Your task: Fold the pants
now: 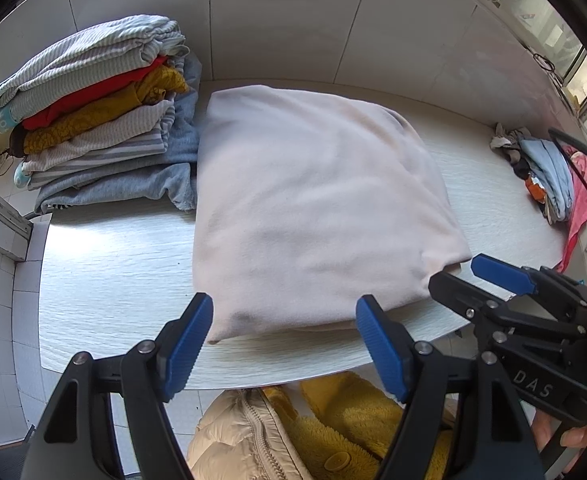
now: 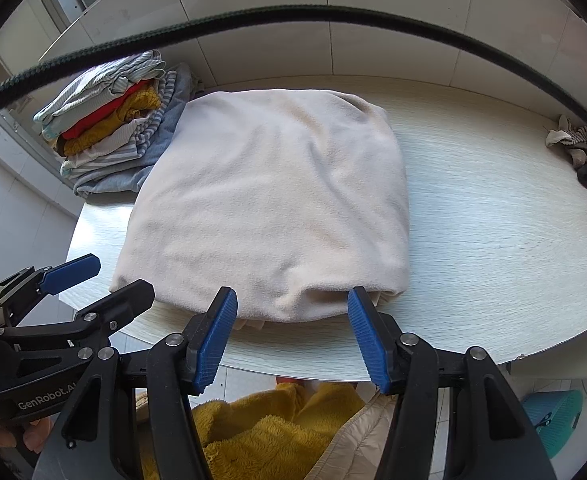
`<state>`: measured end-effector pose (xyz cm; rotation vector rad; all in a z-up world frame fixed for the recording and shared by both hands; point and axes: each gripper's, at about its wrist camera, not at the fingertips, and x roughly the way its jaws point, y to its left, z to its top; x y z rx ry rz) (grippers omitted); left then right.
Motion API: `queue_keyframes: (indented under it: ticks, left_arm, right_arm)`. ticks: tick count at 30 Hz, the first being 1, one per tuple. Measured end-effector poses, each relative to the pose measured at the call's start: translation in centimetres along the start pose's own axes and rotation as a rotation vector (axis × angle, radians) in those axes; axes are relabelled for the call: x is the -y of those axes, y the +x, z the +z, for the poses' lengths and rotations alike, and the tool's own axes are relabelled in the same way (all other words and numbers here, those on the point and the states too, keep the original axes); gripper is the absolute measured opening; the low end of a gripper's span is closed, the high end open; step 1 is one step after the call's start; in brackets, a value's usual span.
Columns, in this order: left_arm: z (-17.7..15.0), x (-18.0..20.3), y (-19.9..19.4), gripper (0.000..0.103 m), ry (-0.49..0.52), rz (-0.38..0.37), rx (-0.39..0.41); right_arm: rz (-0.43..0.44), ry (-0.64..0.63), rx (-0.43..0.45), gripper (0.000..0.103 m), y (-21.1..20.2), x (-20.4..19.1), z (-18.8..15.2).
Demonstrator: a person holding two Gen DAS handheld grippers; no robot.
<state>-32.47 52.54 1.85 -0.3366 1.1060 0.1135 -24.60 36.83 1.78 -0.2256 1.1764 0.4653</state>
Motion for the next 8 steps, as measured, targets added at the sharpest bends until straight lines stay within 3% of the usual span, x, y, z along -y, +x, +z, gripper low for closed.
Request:
queue_keyframes:
  ticks: [8]
  left_arm:
    - [0.1,0.26,-0.02,0.077,0.007,0.002,0.0]
  right_arm:
    - [-0.001,0.002,0.001,0.059,0.02,0.02,0.04]
